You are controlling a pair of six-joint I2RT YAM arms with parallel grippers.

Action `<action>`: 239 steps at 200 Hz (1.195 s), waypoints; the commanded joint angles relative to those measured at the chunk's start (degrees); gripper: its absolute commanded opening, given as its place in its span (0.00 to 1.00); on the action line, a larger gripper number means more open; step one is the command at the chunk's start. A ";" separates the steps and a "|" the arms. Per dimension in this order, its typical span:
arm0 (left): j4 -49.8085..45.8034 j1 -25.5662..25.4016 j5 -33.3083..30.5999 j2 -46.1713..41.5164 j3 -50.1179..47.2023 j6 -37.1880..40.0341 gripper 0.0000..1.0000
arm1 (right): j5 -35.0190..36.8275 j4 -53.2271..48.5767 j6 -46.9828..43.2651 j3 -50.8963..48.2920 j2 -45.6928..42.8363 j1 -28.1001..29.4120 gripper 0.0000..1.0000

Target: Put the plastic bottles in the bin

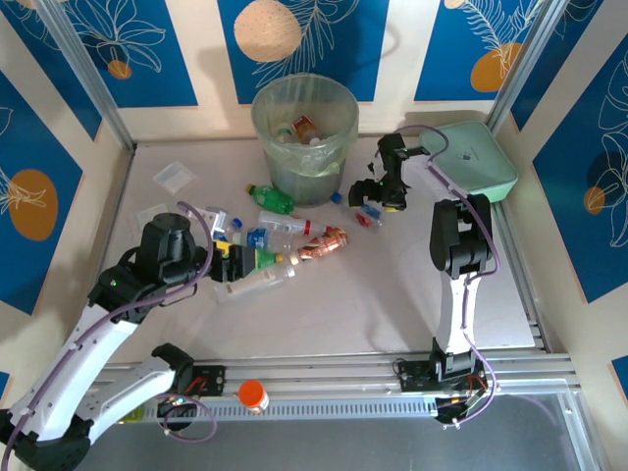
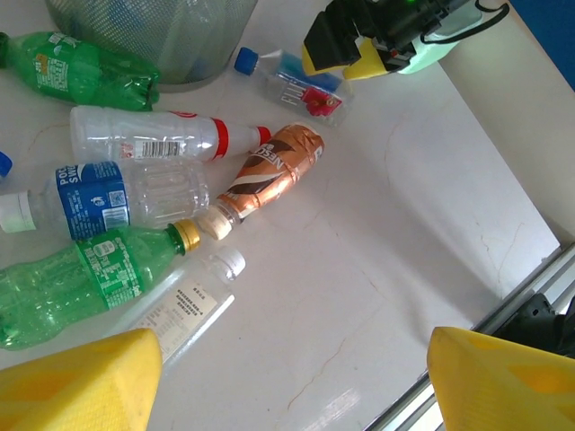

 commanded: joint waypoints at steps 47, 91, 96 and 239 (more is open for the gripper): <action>0.97 0.07 2.20 0.00 1.24 1.30 0.78 | -2.03 -5.48 -2.72 2.54 1.66 2.64 0.87; 1.22 0.07 2.36 -0.50 0.63 1.08 0.78 | 4.12 -7.49 -2.63 1.93 2.09 4.83 0.80; 1.18 0.07 2.37 -0.54 0.63 1.17 0.78 | 5.00 -7.68 -2.34 1.97 2.23 4.97 0.80; 1.51 0.07 2.96 -0.18 0.72 0.13 0.78 | 18.06 -7.62 0.36 -1.59 -1.31 10.27 0.49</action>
